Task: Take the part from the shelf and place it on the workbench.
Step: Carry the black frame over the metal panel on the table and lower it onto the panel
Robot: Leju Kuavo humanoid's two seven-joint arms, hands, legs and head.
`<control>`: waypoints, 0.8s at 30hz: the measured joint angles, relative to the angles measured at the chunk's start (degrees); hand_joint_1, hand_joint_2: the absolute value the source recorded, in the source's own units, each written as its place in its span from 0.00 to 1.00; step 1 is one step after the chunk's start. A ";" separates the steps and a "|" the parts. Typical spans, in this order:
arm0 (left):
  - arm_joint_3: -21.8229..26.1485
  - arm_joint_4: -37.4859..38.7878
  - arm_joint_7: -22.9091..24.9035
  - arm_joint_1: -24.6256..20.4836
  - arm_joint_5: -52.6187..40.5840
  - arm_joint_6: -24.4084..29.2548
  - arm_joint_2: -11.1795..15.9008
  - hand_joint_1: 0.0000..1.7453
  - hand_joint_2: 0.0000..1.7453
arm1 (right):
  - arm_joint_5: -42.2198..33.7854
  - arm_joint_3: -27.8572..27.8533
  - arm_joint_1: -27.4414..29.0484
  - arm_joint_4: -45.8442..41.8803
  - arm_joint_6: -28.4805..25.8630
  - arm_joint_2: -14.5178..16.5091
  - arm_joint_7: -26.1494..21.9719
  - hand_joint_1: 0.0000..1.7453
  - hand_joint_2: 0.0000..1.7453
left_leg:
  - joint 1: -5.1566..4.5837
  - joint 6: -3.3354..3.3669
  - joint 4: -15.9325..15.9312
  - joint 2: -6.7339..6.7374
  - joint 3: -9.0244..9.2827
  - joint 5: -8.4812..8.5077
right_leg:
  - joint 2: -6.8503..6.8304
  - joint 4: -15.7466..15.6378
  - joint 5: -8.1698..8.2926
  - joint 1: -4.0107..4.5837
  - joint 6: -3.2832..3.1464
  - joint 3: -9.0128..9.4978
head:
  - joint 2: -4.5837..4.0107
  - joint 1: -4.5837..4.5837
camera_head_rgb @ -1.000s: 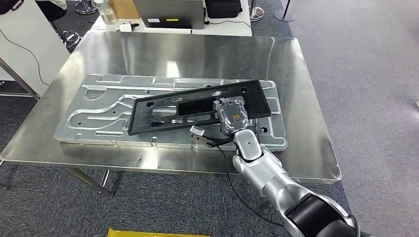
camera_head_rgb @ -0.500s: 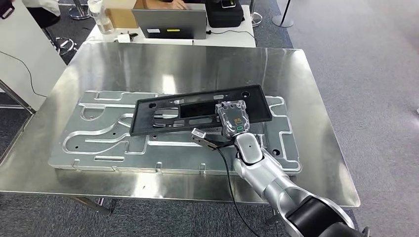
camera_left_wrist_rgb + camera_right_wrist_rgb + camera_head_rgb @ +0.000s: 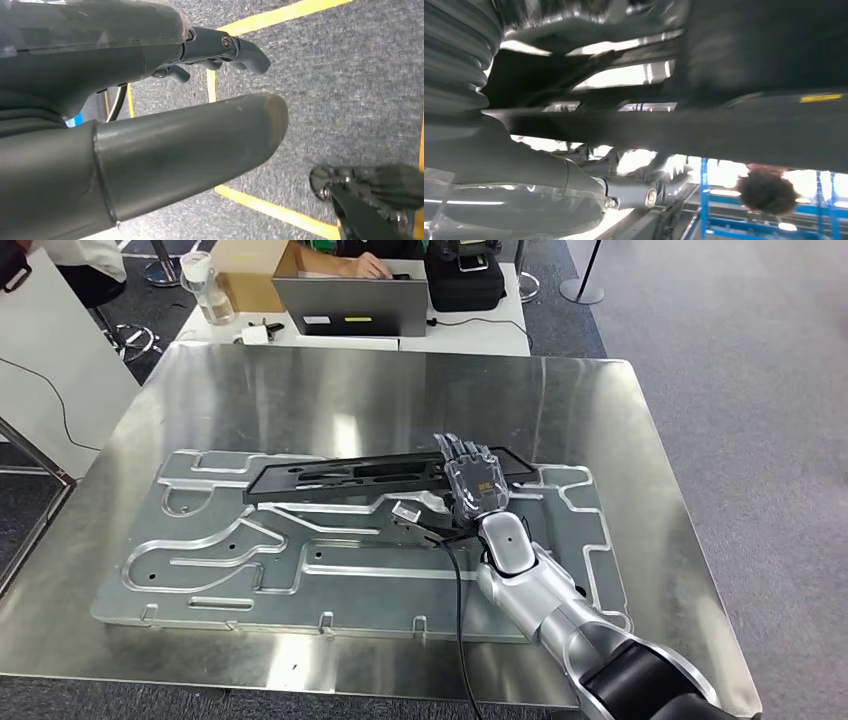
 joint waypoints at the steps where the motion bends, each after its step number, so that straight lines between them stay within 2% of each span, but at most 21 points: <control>1: 0.04 0.00 -0.01 0.02 0.22 -0.11 -0.01 0.00 0.00 | -0.01 -0.02 -0.06 -0.04 0.01 -0.04 0.00 0.00 1.00 | 0.06 -0.32 1.11 0.12 -0.35 -1.09 | -0.04 -0.30 0.17 -0.21 -0.20 0.42 | 0.01 0.00; 2: 0.09 0.00 -0.01 0.00 0.39 -0.26 -0.01 0.00 0.00 | -0.01 -0.03 -0.10 -0.08 0.02 -0.09 0.00 0.00 1.00 | 0.19 -0.59 3.37 0.24 -1.30 -2.72 | -0.07 -0.56 0.23 -0.40 -0.36 0.69 | 0.00 -0.01; 4: 0.22 0.00 -0.04 -0.05 0.64 -0.44 0.01 0.00 0.00 | -0.01 -0.05 -0.15 -0.08 0.04 -0.14 -0.02 0.00 1.00 | 0.47 -1.15 10.08 0.36 -4.37 -6.34 | -0.09 -0.52 0.17 -0.39 -0.58 0.61 | 0.00 -0.02; 5: 0.29 0.00 -0.05 -0.05 0.69 -0.52 0.02 0.00 0.00 | -0.01 -0.05 -0.14 -0.08 0.05 -0.14 -0.03 0.00 1.00 | 0.62 -1.43 12.72 0.39 -5.71 -7.40 | -0.10 -0.38 0.12 -0.41 -0.63 0.47 | 0.00 -0.03; 6: 0.34 0.00 -0.07 -0.01 0.72 -0.61 0.04 0.00 0.00 | -0.02 -0.05 -0.13 -0.08 0.05 -0.14 -0.04 0.00 1.00 | 0.76 -1.74 13.65 0.41 -6.24 -7.45 | -0.08 -0.23 0.09 -0.45 -0.64 0.32 | 0.01 -0.02; 7: 0.37 0.00 -0.08 0.03 0.76 -0.72 0.04 0.00 0.00 | -0.03 -0.05 -0.13 -0.08 0.06 -0.14 -0.04 0.00 1.00 | 0.90 -2.00 12.37 0.43 -5.71 -6.38 | -0.06 -0.04 0.07 -0.51 -0.61 0.18 | 0.00 -0.03; 9: 0.40 0.00 -0.13 0.02 0.84 -0.90 0.03 0.00 0.00 | -0.08 -0.08 -0.12 -0.15 0.07 -0.16 -0.05 0.00 1.00 | 1.19 -2.27 5.16 0.46 -2.31 -2.60 | -0.02 0.38 0.05 -0.64 -0.40 -0.07 | 0.01 -0.02; 10: 0.42 0.00 -0.16 -0.06 0.86 -0.96 0.03 0.00 0.00 | -0.10 -0.11 -0.12 -0.21 0.07 -0.18 -0.07 0.00 1.00 | 1.13 -2.15 1.99 0.47 -1.10 -1.64 | 0.01 0.56 0.13 -0.66 -0.16 -0.19 | 0.01 -0.01; 11: 0.42 0.00 -0.19 -0.15 0.86 -1.00 0.03 0.00 0.00 | -0.12 -0.14 -0.11 -0.26 0.07 -0.20 -0.13 0.00 1.00 | 0.99 -1.81 0.08 0.46 -0.41 -0.80 | 0.02 0.69 0.25 -0.63 0.19 -0.37 | 0.01 -0.02; 12: 0.43 0.00 -0.22 -0.22 0.86 -1.04 0.03 0.00 0.00 | -0.13 -0.16 -0.07 -0.30 0.08 -0.22 -0.23 0.00 1.00 | 0.81 -1.31 -0.48 0.43 -0.45 -0.41 | 0.03 0.77 0.40 -0.58 0.57 -0.52 | 0.01 -0.02; 14: 0.48 0.00 -0.26 -0.21 0.87 -1.07 0.02 0.00 0.00 | -0.12 -0.21 0.02 -0.32 0.09 -0.29 -0.46 0.00 1.00 | 0.70 -0.16 -0.37 0.49 -0.91 1.06 | 0.09 0.76 0.71 -0.50 1.44 -0.85 | 0.01 -0.02; 15: 0.52 0.00 -0.28 -0.20 0.88 -1.09 0.00 0.00 0.00 | -0.10 -0.23 0.08 -0.32 0.10 -0.39 -0.55 0.00 1.00 | 0.79 0.35 -0.50 0.60 -1.20 1.74 | 0.11 1.03 0.30 -0.57 1.79 -1.09 | 0.00 -0.01; 16: 0.58 0.00 -0.28 -0.22 0.89 -1.12 -0.02 0.00 0.00 | -0.08 -0.27 0.09 -0.32 0.11 -0.50 -0.61 0.00 1.00 | 0.89 0.87 -0.69 0.73 -1.57 2.32 | 0.09 1.97 -0.92 -0.66 2.07 -1.63 | 0.01 -0.02; 17: 0.64 0.00 -0.30 -0.26 0.89 -1.15 -0.04 0.00 0.00 | -0.05 -0.31 0.09 -0.32 0.13 -0.63 -0.66 0.00 1.00 | 0.98 1.29 -0.86 0.86 -2.08 2.92 | 0.05 4.06 -3.07 -0.77 2.27 -2.48 | 0.01 -0.02; 19: 0.76 0.00 -0.32 -0.30 0.89 -1.19 -0.04 0.00 0.00 | -0.02 -0.37 0.17 -0.32 0.13 -0.74 -0.73 0.00 1.00 | 0.90 1.71 -0.89 0.92 -3.31 3.83 | -0.07 10.97 -8.49 -0.90 2.59 -4.64 | 0.00 0.00; 20: 0.83 0.00 -0.32 -0.29 0.89 -1.19 -0.04 0.00 0.00 | -0.01 -0.39 0.26 -0.32 0.13 -0.76 -0.74 0.00 1.00 | 0.86 1.71 -0.87 0.92 -3.98 4.30 | -0.08 14.30 -10.30 -0.92 2.73 -5.33 | 0.00 0.01; 21: 0.90 0.00 -0.32 -0.28 0.89 -1.19 -0.03 0.00 0.00 | -0.01 -0.40 0.36 -0.32 0.13 -0.76 -0.73 0.00 1.00 | 0.82 1.67 -0.84 0.93 -4.65 4.79 | -0.08 16.16 -10.90 -0.92 2.81 -5.21 | 0.00 0.00; 22: 0.97 0.00 -0.32 -0.27 0.89 -1.20 -0.03 0.00 0.00 | 0.00 -0.41 0.43 -0.32 0.13 -0.77 -0.71 0.00 1.00 | 0.80 1.58 -0.81 0.92 -5.31 5.26 | -0.08 16.03 -10.38 -0.92 2.80 -4.08 | 0.00 0.01; 23: 1.03 0.00 -0.32 -0.27 0.89 -1.22 -0.04 0.00 0.00 | 0.02 -0.41 0.44 -0.32 0.13 -0.77 -0.69 0.00 1.00 | 0.78 1.45 -0.78 0.92 -5.90 5.73 | -0.08 13.78 -9.05 -0.90 2.68 -1.85 | 0.00 0.01; 24: 1.09 0.00 -0.32 -0.30 0.88 -1.24 -0.05 0.00 0.00 | 0.04 -0.42 0.37 -0.32 0.11 -0.77 -0.69 0.00 1.00 | 0.77 1.29 -0.73 0.91 -6.38 6.19 | -0.08 10.05 -7.75 -0.87 2.45 1.18 | 0.01 0.00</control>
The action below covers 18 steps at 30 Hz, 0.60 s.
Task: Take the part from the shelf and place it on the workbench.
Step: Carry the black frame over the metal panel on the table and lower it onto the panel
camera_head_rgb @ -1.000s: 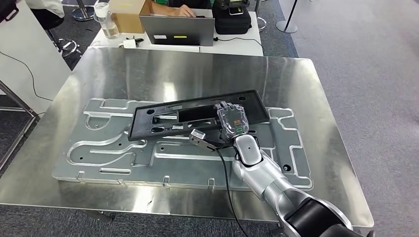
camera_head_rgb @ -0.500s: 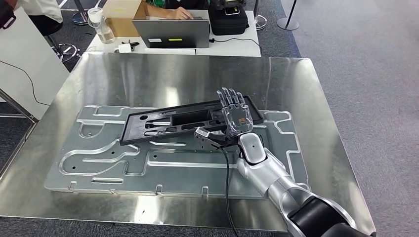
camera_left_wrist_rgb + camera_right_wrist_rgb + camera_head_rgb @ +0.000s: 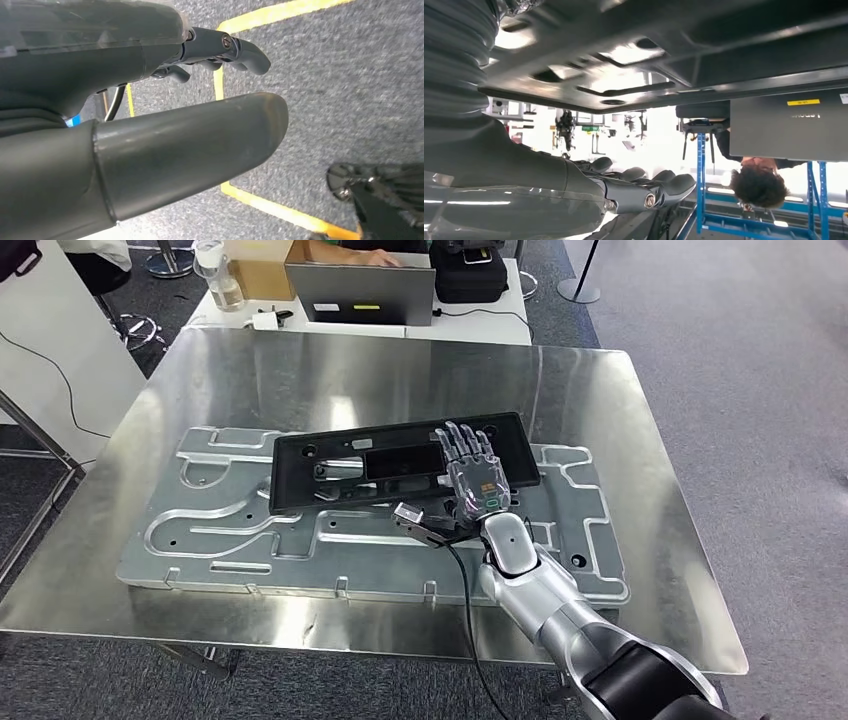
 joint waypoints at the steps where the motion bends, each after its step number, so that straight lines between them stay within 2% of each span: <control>1: 0.05 0.00 -0.01 -0.03 -0.01 -0.05 -0.03 0.00 0.00 | 0.03 0.00 -0.14 -0.03 -0.03 0.01 -0.01 0.00 1.00 | -0.06 -0.25 0.05 -0.03 -0.43 0.43 | 0.00 -4.35 0.52 0.16 -0.24 3.09 | 0.00 0.01; 2: 0.08 0.00 -0.01 -0.05 -0.02 -0.09 -0.06 0.00 0.00 | 0.07 0.00 -0.26 -0.09 -0.07 0.01 -0.03 0.00 1.00 | -0.10 -0.55 -0.01 -0.04 -0.65 0.92 | 0.01 -7.67 0.84 0.33 -0.49 5.35 | 0.00 -0.02; 3: 0.11 0.00 -0.02 -0.08 -0.03 -0.12 -0.09 0.00 0.00 | 0.09 0.00 -0.37 -0.15 -0.13 0.02 -0.08 0.00 1.00 | -0.12 -0.88 -0.10 -0.06 -0.73 1.39 | 0.02 -9.86 0.75 0.52 -0.70 6.68 | 0.00 0.00; 4: 0.13 0.00 -0.02 -0.09 -0.03 -0.15 -0.11 0.00 0.00 | 0.10 0.00 -0.45 -0.21 -0.17 0.02 -0.15 0.00 1.00 | -0.12 -1.25 -0.30 -0.07 -0.75 1.91 | 0.03 -10.76 0.69 0.73 -0.87 7.00 | 0.00 -0.02; 6: 0.15 0.00 -0.02 -0.04 -0.09 -0.15 -0.09 0.00 0.00 | 0.16 0.00 -0.52 -0.32 -0.22 0.08 -0.28 0.00 1.00 | -0.11 -2.00 -0.58 -0.16 -0.90 2.41 | -0.14 -11.02 1.81 0.59 -1.51 6.33 | 0.00 -0.01; 7: 0.16 0.00 -0.02 0.00 -0.13 -0.15 -0.08 0.00 0.00 | 0.22 0.00 -0.55 -0.46 -0.25 0.19 -0.38 0.00 1.00 | -0.08 -2.35 0.09 -0.20 -1.31 1.28 | -0.27 -11.14 2.50 0.42 -2.03 5.79 | 0.01 -0.05; 8: 0.16 0.00 0.01 0.07 -0.17 -0.16 -0.07 0.00 0.00 | 0.29 0.00 -0.54 -0.70 -0.28 0.37 -0.52 0.00 1.00 | -0.04 -2.68 1.79 -0.24 -1.97 -0.94 | -0.39 -11.31 3.28 0.24 -2.50 5.11 | 0.00 -0.08; 10: 0.17 0.00 0.09 0.08 -0.21 -0.17 -0.08 0.00 0.00 | 0.44 0.00 -0.37 -1.51 -0.35 0.92 -1.02 0.00 1.00 | 0.17 -3.18 8.39 -0.22 -3.69 -7.21 | -0.43 -11.30 4.67 0.21 -3.10 3.46 | 0.01 -0.15; 11: 0.17 0.00 0.14 0.06 -0.20 -0.17 -0.08 0.00 0.00 | 0.49 0.00 -0.19 -1.99 -0.34 1.24 -1.23 0.00 1.00 | 0.21 -3.40 12.24 -0.21 -4.35 -9.35 | -0.43 -11.23 5.36 0.27 -3.13 2.53 | 0.01 -0.16; 12: 0.18 0.00 0.15 0.02 -0.20 -0.17 -0.08 0.00 0.00 | 0.53 0.01 0.04 -2.49 -0.32 1.55 -1.35 0.00 1.00 | 0.22 -3.55 15.27 -0.21 -4.52 -10.12 | -0.46 -11.14 6.04 0.32 -3.10 1.59 | 0.00 -0.16; 13: 0.19 0.00 0.15 -0.01 -0.20 -0.17 -0.07 0.00 0.00 | 0.57 0.02 0.25 -2.92 -0.30 1.78 -1.37 0.00 1.00 | 0.22 -3.63 16.76 -0.21 -3.96 -9.52 | -0.52 -11.00 6.68 0.36 -3.01 0.65 | 0.00 -0.16; 14: 0.19 0.00 0.15 -0.03 -0.20 -0.17 -0.07 0.00 0.00 | 0.60 0.02 0.43 -3.34 -0.29 1.94 -1.37 0.00 1.00 | 0.22 -3.62 16.38 -0.21 -2.46 -8.05 | -0.59 -10.79 7.28 0.38 -2.88 -0.32 | 0.00 -0.16; 15: 0.19 0.00 0.15 -0.06 -0.20 -0.17 -0.07 0.00 0.00 | 0.65 0.02 0.54 -3.75 -0.28 2.03 -1.37 0.00 1.00 | 0.22 -3.50 13.91 -0.21 0.07 -6.60 | -0.66 -10.52 7.80 0.38 -2.72 -1.21 | 0.00 -0.16; 16: 0.19 0.00 0.15 -0.10 -0.20 -0.17 -0.07 0.00 0.00 | 0.69 0.02 0.59 -4.15 -0.29 2.07 -1.36 0.00 1.00 | 0.16 -3.33 9.92 -0.22 3.48 -6.17 | -0.70 -10.18 8.25 0.45 -2.51 -1.99 | 0.01 -0.16; 17: 0.19 0.00 0.15 -0.15 -0.20 -0.16 -0.06 0.00 0.00 | 0.72 0.02 0.58 -4.55 -0.34 2.10 -1.39 0.00 1.00 | 0.05 -3.04 5.40 -0.26 6.77 -6.68 | -0.75 -9.83 8.67 0.53 -2.24 -2.62 | 0.00 -0.15; 18: 0.19 0.00 0.15 -0.19 -0.20 -0.16 -0.05 0.00 0.00 | 0.70 0.02 0.57 -4.91 -0.47 2.13 -1.51 0.00 1.00 | -0.08 -2.73 1.89 -0.29 9.08 -7.55 | -0.81 -9.62 9.13 0.59 -1.95 -3.01 | -0.01 -0.15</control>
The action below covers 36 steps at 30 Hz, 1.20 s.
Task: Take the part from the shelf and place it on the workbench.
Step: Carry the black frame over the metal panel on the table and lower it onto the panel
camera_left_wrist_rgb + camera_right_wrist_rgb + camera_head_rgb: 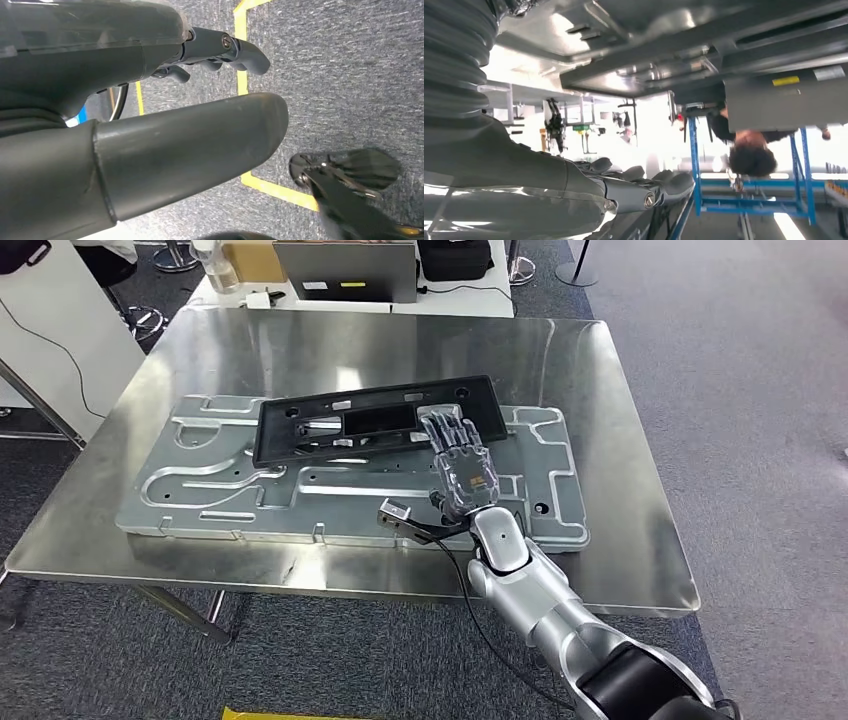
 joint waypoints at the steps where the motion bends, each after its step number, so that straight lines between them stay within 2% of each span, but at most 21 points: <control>1: 0.01 0.00 0.00 -0.05 0.01 0.00 0.01 0.00 0.00 | -0.17 0.01 0.04 -0.35 -0.26 0.11 -0.35 0.00 0.75 | -0.20 0.35 -2.21 -0.03 1.25 -0.81 | -0.06 0.04 0.50 0.02 0.31 -0.22 | 0.00 0.01; 3: 0.03 0.00 0.02 -0.03 0.10 0.01 -0.01 0.00 0.00 | -1.03 0.07 0.50 -1.32 -1.14 0.46 -1.59 0.00 0.25 | -0.25 1.21 -3.14 0.08 0.92 -0.38 | -0.09 -0.13 1.34 -0.12 0.96 -0.42 | 0.00 0.00; 4: 0.05 0.00 0.04 -0.01 0.20 0.00 -0.02 0.00 0.00 | -1.98 0.23 1.01 -2.30 -1.57 0.80 -2.47 0.00 0.00 | -0.18 1.72 -3.29 0.21 0.60 0.23 | 0.01 0.24 0.66 -0.18 1.25 -0.71 | 0.01 0.03; 6: 0.15 0.00 0.08 0.10 0.47 0.01 -0.05 0.00 0.00 | -4.95 0.98 2.46 -5.72 -2.05 1.66 -4.36 0.00 0.00 | 0.08 2.71 -3.54 0.53 -0.60 1.71 | 0.21 3.93 -4.09 -0.34 1.66 -1.99 | 0.00 0.04; 8: 0.37 0.00 0.07 0.22 0.85 0.03 -0.05 0.00 0.00 | -8.66 2.59 4.16 -10.58 -2.05 2.72 -6.11 0.00 0.00 | 0.02 3.05 -3.44 0.65 -2.35 3.08 | 0.27 10.90 -9.93 -0.53 1.97 -3.47 | 0.00 0.04; 9: 0.52 0.00 0.04 0.29 1.07 0.08 -0.05 0.00 0.00 | -10.42 3.80 5.06 -13.30 -2.05 3.20 -6.69 0.00 0.00 | 0.00 2.96 -3.35 0.70 -3.30 3.72 | 0.27 13.99 -11.06 -0.61 2.12 -3.68 | 0.00 0.04; 11: 0.96 0.00 -0.05 0.42 1.50 0.16 -0.06 0.00 0.00 | -13.53 6.67 6.75 -18.85 -2.08 3.86 -7.52 0.00 0.00 | 0.00 2.70 -2.94 0.73 -5.18 4.84 | 0.26 15.75 -9.31 -0.72 2.22 -1.98 | 0.00 0.04; 13: 1.46 0.00 -0.15 0.58 1.88 0.22 -0.11 0.00 0.00 | -16.97 9.44 8.25 -24.54 -2.12 4.21 -8.53 0.00 0.00 | 0.01 2.29 -2.27 0.72 -6.84 5.71 | 0.26 10.09 -6.98 -0.73 1.87 3.29 | 0.00 0.04; 15: 1.84 0.00 -0.27 0.71 2.20 0.28 -0.21 0.00 0.00 | -20.42 11.63 9.57 -29.68 -2.13 4.40 -9.75 0.00 0.00 | -0.07 1.63 -1.69 0.66 -7.79 6.45 | 0.30 2.29 -7.99 -0.45 1.29 8.69 | 0.00 0.03; 16: 1.99 0.00 -0.32 0.74 2.31 0.32 -0.25 0.00 0.00 | -21.99 12.45 10.15 -31.62 -2.12 4.43 -10.42 0.00 0.00 | -0.07 1.22 -1.64 0.65 -7.95 6.86 | 0.34 0.09 -8.87 -0.24 1.02 9.90 | 0.00 0.02; 18: 2.47 0.00 -0.44 0.83 2.60 0.42 -0.27 0.00 0.00 | -26.09 13.90 11.87 -34.97 -2.11 4.33 -12.73 0.00 0.00 | 0.04 0.36 -1.90 0.64 -8.09 7.76 | 0.33 -1.06 -8.61 -0.04 0.37 9.94 | -0.01 0.04; 20: 3.07 0.01 -0.56 0.98 3.05 0.60 -0.26 0.00 0.00 | -31.15 15.31 14.87 -38.21 -2.33 4.16 -16.21 0.00 0.00 | 0.26 -0.26 -0.65 0.51 -8.74 5.75 | 0.12 -1.43 -7.31 -0.20 -0.59 9.06 | 0.01 0.03; 23: 3.71 0.02 -0.69 1.16 3.54 0.75 -0.28 0.00 0.00 | -35.51 17.12 20.30 -42.06 -3.08 3.90 -19.80 0.00 0.00 | 0.47 -0.88 8.24 0.45 -10.87 -3.02 | -0.09 -1.56 -5.24 -0.17 -1.42 6.73 | 0.00 0.01; 24: 3.92 0.02 -0.69 1.18 3.55 0.79 -0.28 0.00 0.00 | -35.86 17.50 21.64 -42.87 -3.23 3.77 -20.18 0.00 0.00 | 0.49 -1.04 11.72 0.45 -11.26 -4.48 | -0.11 -1.49 -4.53 -0.07 -1.44 5.77 | 0.00 0.01; 25: 4.13 0.02 -0.70 1.18 3.56 0.84 -0.27 0.00 0.00 | -36.06 17.79 22.64 -43.54 -3.31 3.64 -20.36 0.00 0.00 | 0.49 -1.13 14.21 0.45 -11.14 -4.47 | -0.10 -1.36 -3.80 -0.01 -1.42 4.75 | 0.00 0.01; 27: 4.37 0.02 -0.70 1.13 3.57 0.92 -0.26 0.00 0.00 | -36.48 18.06 23.73 -44.58 -3.33 3.41 -20.41 0.00 0.00 | 0.48 -1.01 13.68 0.44 -8.34 -1.23 | -0.06 -0.91 -2.49 0.04 -1.20 2.70 | 0.00 0.01; 29: 4.47 0.02 -0.72 0.99 3.67 0.96 -0.25 0.00 0.00 | -38.01 18.12 24.47 -45.47 -2.83 3.28 -20.83 0.00 0.00 | 0.39 -0.59 6.23 0.36 -1.99 0.11 | 0.01 -0.25 -1.50 0.12 -0.79 1.11 | 0.00 0.00; 31: 4.75 0.02 -0.83 0.80 4.14 1.11 -0.27 0.00 0.00 | -42.82 18.07 26.37 -46.49 -1.45 3.23 -22.74 0.00 0.00 | 0.14 -0.03 -1.84 0.20 3.62 -1.89 | -0.13 0.12 -0.60 0.27 -0.18 0.49 | 0.00 0.01; 32: 4.99 0.02 -0.91 0.79 4.46 1.23 -0.28 0.00 0.00 | -46.05 17.91 27.95 -46.85 -0.87 3.22 -24.07 0.00 0.00 | -0.06 0.26 -3.92 0.13 4.81 -2.62 | -0.26 0.05 -0.11 0.28 0.16 0.45 | 0.00 0.01; 34: 5.72 0.02 -1.09 0.95 5.22 1.48 -0.42 0.00 0.00 | -52.89 16.78 31.90 -46.61 -1.00 3.10 -26.75 0.00 0.00 | -0.06 1.09 -4.78 0.22 4.34 -1.98 | -0.28 -0.12 0.38 0.12 0.90 0.27 | 0.00 0.02; 36: 6.55 0.02 -1.26 1.15 5.89 1.79 -0.61 0.00 0.00 | -59.11 14.17 36.15 -44.62 -2.59 2.88 -29.40 0.00 0.00 | 0.18 2.09 -5.03 0.57 3.01 -0.53 | 0.12 2.02 -3.09 -0.03 1.50 -0.63 | 0.00 0.05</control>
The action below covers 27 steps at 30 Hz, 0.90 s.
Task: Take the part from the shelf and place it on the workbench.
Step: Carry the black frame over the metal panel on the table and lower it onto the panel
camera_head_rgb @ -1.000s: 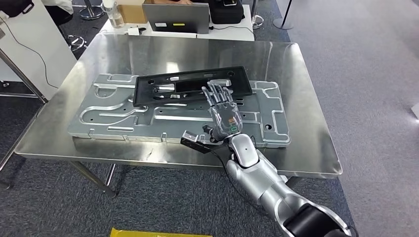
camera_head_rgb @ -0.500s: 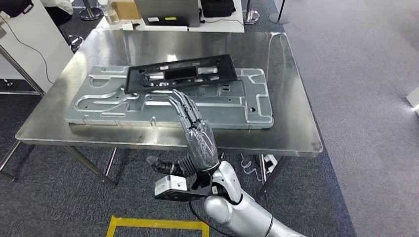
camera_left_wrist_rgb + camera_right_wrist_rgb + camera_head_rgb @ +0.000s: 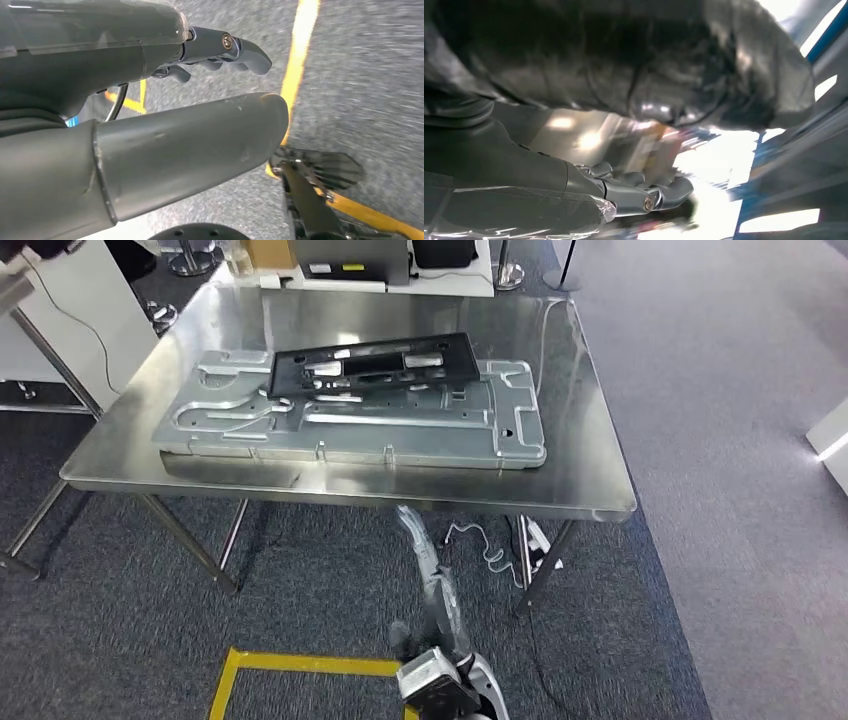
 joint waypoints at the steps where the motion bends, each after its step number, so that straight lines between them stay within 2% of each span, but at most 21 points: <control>1: 0.40 0.00 -0.09 0.09 0.29 0.17 -0.08 0.00 0.00 | -2.83 -1.69 2.09 1.68 -0.74 -0.09 -1.48 0.00 0.00 | 0.07 0.36 -0.01 0.17 -0.86 0.70 | 0.20 2.53 -3.25 -0.15 0.21 -0.61 | -0.01 -0.01; 2: 0.75 0.00 -0.17 0.24 0.49 0.33 -0.11 0.00 0.00 | -4.99 -3.39 3.99 3.51 -1.09 -0.08 -2.91 0.00 0.00 | 0.04 0.60 0.04 0.19 -1.72 1.36 | 0.23 5.80 -6.37 -0.19 0.38 -1.19 | -0.01 0.01; 3: 1.07 0.00 -0.27 0.37 0.62 0.48 -0.15 0.00 0.00 | -6.43 -5.03 5.61 5.29 -1.20 -0.07 -4.15 0.00 0.00 | -0.01 0.68 0.15 0.21 -2.68 2.04 | 0.23 9.24 -8.57 -0.24 0.54 -1.66 | -0.01 -0.01; 4: 1.35 0.00 -0.36 0.44 0.68 0.55 -0.21 0.00 0.00 | -7.13 -6.50 6.78 6.76 -1.15 -0.05 -4.99 0.00 0.00 | -0.05 0.67 0.37 0.26 -3.78 2.73 | 0.24 12.12 -9.32 -0.26 0.64 -1.80 | -0.01 -0.01; 5: 1.59 0.00 -0.42 0.46 0.69 0.58 -0.26 0.00 0.00 | -7.33 -7.75 7.49 7.83 -1.02 -0.01 -5.49 0.00 0.00 | -0.09 0.60 0.70 0.33 -4.98 3.37 | 0.24 13.79 -8.61 -0.26 0.69 -1.41 | 0.00 -0.01; 6: 1.82 0.00 -0.46 0.46 0.69 0.61 -0.31 0.00 0.00 | -7.25 -8.69 7.83 8.53 -0.80 0.10 -5.70 0.00 0.00 | -0.10 0.48 1.14 0.44 -6.29 3.94 | 0.24 13.68 -6.84 -0.26 0.66 -0.14 | 0.00 -0.01; 7: 2.02 0.00 -0.49 0.43 0.69 0.61 -0.36 0.00 0.00 | -7.06 -9.49 8.06 9.05 -0.49 0.33 -5.59 0.00 0.00 | -0.11 0.32 1.65 0.54 -7.46 4.45 | 0.24 11.64 -5.07 -0.25 0.54 2.16 | 0.00 0.00; 8: 2.16 0.00 -0.50 0.39 0.70 0.62 -0.43 0.00 0.00 | -6.84 -10.16 8.38 9.44 -0.17 0.65 -5.19 0.00 0.00 | -0.14 0.14 2.14 0.60 -8.38 4.86 | 0.24 8.08 -4.27 -0.21 0.31 5.39 | 0.00 0.00; 10: 2.44 0.00 -0.50 0.37 0.83 0.83 -0.62 0.00 0.00 | -6.74 -12.18 9.48 10.45 0.87 1.69 -4.28 0.00 0.00 | -0.24 -0.36 2.90 0.59 -9.37 5.62 | 0.25 -0.75 -5.81 0.02 -0.26 11.91 | 0.01 0.06; 11: 2.63 0.00 -0.50 0.38 0.96 1.02 -0.70 0.00 0.00 | -6.98 -13.71 10.00 11.35 1.65 2.35 -4.34 0.00 0.00 | -0.24 -0.70 3.01 0.58 -9.56 6.08 | 0.28 -3.56 -6.88 0.21 -0.52 13.69 | 0.01 0.08; 13: 3.23 0.00 -0.49 0.45 1.24 1.50 -0.75 0.00 0.00 | -7.24 -19.46 10.59 15.06 4.37 4.31 -6.79 0.00 0.00 | -0.17 -1.44 2.87 0.54 -9.80 6.92 | 0.27 -5.42 -7.00 0.24 -1.05 14.01 | 0.01 0.15; 14: 3.53 0.00 -0.49 0.49 1.33 1.72 -0.77 0.00 0.00 | -6.83 -23.33 10.59 17.56 5.79 5.43 -8.62 0.00 0.00 | -0.13 -1.75 3.05 0.45 -10.06 6.46 | 0.15 -5.51 -6.40 0.12 -1.44 13.55 | 0.01 0.16; 15: 3.82 0.00 -0.49 0.56 1.40 1.93 -0.80 0.00 0.00 | -5.89 -27.89 10.37 20.57 7.09 6.63 -10.57 0.00 0.00 | -0.11 -1.99 4.00 0.35 -10.52 4.93 | -0.06 -5.64 -5.74 -0.04 -1.92 12.97 | 0.01 0.19; 18: 4.66 0.00 -0.48 0.72 1.48 2.46 -0.90 0.00 0.00 | -1.71 -42.03 8.29 31.35 8.92 8.85 -14.38 0.00 0.00 | -0.01 -2.54 12.55 0.19 -12.77 -2.73 | -0.76 -5.69 -4.11 -0.06 -2.74 10.75 | -0.01 0.18; 19: 4.93 0.00 -0.50 0.74 1.48 2.61 -0.91 0.00 0.00 | -0.30 -46.73 7.28 35.55 9.10 9.10 -14.87 0.00 0.00 | 0.01 -2.71 15.89 0.18 -13.32 -3.61 | -1.13 -5.63 -3.66 -0.02 -2.70 10.02 | -0.01 0.18; 20: 5.14 0.00 -0.54 0.76 1.42 2.74 -0.92 0.00 0.00 | 1.28 -51.47 6.24 40.18 8.90 9.20 -14.75 0.00 0.00 | 0.06 -2.86 18.22 0.19 -13.42 -2.90 | -1.62 -5.49 -3.21 -0.01 -2.61 9.29 | 0.00 0.18; 21: 5.26 0.00 -0.58 0.77 1.35 2.82 -0.92 0.00 0.00 | 2.99 -55.61 5.24 44.64 8.11 9.18 -13.81 0.00 0.00 | 0.15 -2.96 18.91 0.23 -12.83 -1.04 | -2.15 -5.27 -2.87 -0.03 -2.47 8.60 | 0.00 0.19; 22: 5.33 0.00 -0.62 0.77 1.25 2.90 -0.93 0.00 0.00 | 4.93 -59.23 4.30 49.08 6.81 9.07 -12.06 0.00 0.00 | 0.27 -3.01 17.72 0.39 -11.36 1.14 | -2.66 -4.95 -2.60 -0.07 -2.29 7.95 | 0.00 0.20; 23: 5.36 0.00 -0.66 0.77 1.11 2.96 -0.94 0.00 0.00 | 6.94 -62.19 3.44 53.23 5.34 8.90 -9.70 0.00 0.00 | 0.37 -3.02 14.61 0.99 -8.96 2.53 | -3.11 -4.58 -2.40 -0.09 -2.10 7.42 | 0.00 0.20; 25: 5.39 0.00 -0.75 0.65 0.84 3.16 -0.99 0.00 0.00 | 10.55 -66.24 2.06 60.18 3.09 8.58 -3.82 0.00 0.00 | 0.10 -2.67 6.58 2.33 -3.62 2.12 | -3.92 -3.83 -2.14 0.05 -1.59 6.74 | 0.00 0.20; 27: 5.43 0.00 -0.86 0.52 0.67 3.57 -1.06 0.00 0.00 | 13.13 -69.00 0.93 65.71 2.88 8.40 2.77 0.00 0.00 | -0.30 -1.98 2.19 2.59 -1.33 0.47 | -4.78 -3.46 -1.82 0.20 -0.96 6.42 | 0.00 0.21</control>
